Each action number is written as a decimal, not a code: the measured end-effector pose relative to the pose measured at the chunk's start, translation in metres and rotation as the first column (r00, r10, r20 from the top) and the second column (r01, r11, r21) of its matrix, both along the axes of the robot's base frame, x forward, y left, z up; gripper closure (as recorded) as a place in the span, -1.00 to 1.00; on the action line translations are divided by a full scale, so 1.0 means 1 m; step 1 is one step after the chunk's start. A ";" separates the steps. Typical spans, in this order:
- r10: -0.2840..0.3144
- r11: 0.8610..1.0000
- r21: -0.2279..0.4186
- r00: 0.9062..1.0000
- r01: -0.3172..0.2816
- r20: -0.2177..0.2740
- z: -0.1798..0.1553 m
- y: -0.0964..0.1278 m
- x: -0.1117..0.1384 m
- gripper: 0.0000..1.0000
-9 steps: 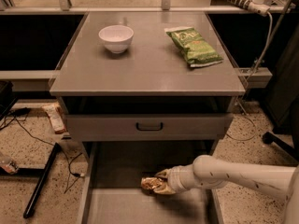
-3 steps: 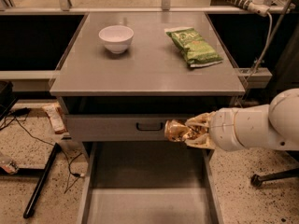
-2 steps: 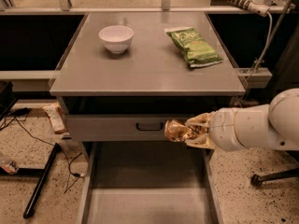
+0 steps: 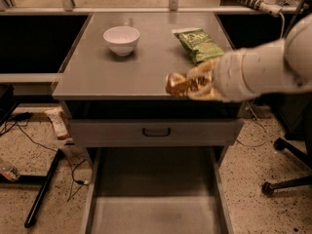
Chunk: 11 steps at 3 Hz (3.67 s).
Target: Pick orange can from middle drawer and place on counter
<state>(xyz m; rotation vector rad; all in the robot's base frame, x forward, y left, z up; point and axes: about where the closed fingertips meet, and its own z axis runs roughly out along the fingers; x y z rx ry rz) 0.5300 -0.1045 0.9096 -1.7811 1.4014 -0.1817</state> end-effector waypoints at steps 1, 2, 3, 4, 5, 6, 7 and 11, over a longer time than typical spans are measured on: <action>0.027 1.000 0.011 0.994 -0.029 0.107 0.065 0.016 0.048 1.00; 0.046 0.996 0.073 0.989 -0.057 0.142 0.089 0.028 0.093 1.00; 0.058 0.988 0.138 0.991 -0.074 0.121 0.082 0.036 0.133 1.00; 0.074 0.976 0.202 0.996 -0.084 0.057 0.060 0.038 0.150 1.00; 0.106 0.963 0.251 0.994 -0.099 -0.012 0.036 0.040 0.143 1.00; 0.149 0.950 0.290 0.984 -0.116 -0.096 0.005 0.045 0.120 1.00; 0.175 0.942 0.318 0.968 -0.112 -0.178 -0.034 0.048 0.103 1.00; 0.163 0.946 0.309 0.968 -0.098 -0.192 -0.037 0.050 0.109 0.15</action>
Offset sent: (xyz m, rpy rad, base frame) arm 0.1603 0.0356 0.1087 0.1751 -0.1640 0.0758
